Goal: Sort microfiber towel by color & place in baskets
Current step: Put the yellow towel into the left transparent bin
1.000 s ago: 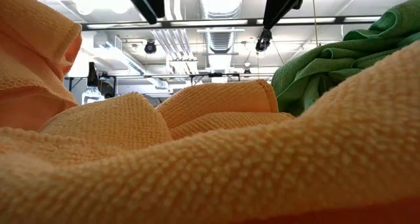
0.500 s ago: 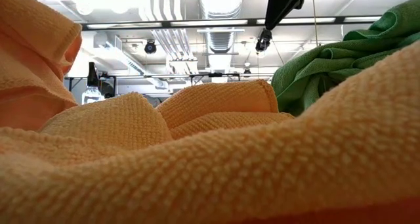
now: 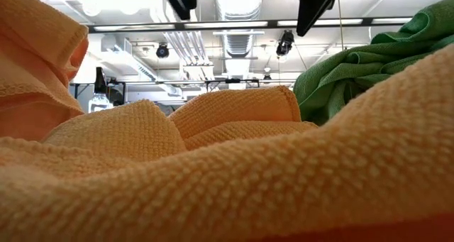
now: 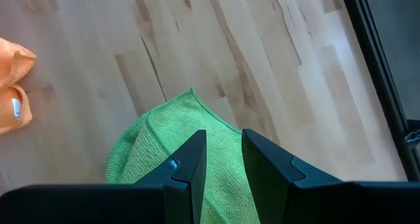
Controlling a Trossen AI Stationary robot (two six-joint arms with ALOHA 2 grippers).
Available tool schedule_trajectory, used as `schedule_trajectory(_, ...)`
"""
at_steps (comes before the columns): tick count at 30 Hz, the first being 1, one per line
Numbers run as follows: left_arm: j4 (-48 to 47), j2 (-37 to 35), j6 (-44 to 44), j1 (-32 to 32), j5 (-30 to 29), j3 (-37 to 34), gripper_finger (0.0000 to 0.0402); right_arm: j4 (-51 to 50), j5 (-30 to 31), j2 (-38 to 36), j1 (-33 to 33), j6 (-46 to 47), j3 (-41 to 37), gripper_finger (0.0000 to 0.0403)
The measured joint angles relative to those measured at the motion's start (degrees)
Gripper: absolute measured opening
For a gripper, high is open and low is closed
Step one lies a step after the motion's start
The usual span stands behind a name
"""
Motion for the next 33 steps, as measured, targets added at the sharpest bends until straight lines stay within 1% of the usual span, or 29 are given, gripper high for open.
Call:
schedule_trajectory(2,-0.03,0.95,0.04,-0.37,2.11,0.65,0.0216,0.05,-0.01,0.0,0.02,0.88,0.0,0.0091)
schedule_trajectory(7,0.32,2.56,-1.53,-1.19,4.1,4.7,0.0216,0.07,-0.01,0.0,0.0,1.99,0.0,0.0091)
schedule_trajectory(10,3.78,1.92,-4.8,-1.23,6.61,4.2,0.0216,0.03,-0.01,0.0,0.0,1.41,0.0,0.0091)
schedule_trajectory(17,5.74,1.78,-11.14,-1.3,9.75,4.62,0.0216,-0.28,-0.01,0.0,0.0,-1.61,0.0,0.0091)
schedule_trajectory(20,6.1,1.78,-12.89,-1.3,10.71,4.59,0.0216,-0.28,-0.01,0.0,0.0,-1.63,0.0,0.0091)
schedule_trajectory(26,7.38,1.8,-15.94,-1.31,10.81,4.28,0.0216,-0.3,-0.01,0.0,0.0,-1.65,0.0,0.0091)
schedule_trajectory(30,9.01,1.8,-16.82,-1.27,13.6,3.8,0.0216,-0.3,-0.01,0.0,0.0,-1.68,0.0,0.0091)
schedule_trajectory(33,9.88,1.82,-17.39,-1.27,14.57,3.35,0.0216,-0.32,-0.01,0.0,0.0,-1.68,0.0,0.0091)
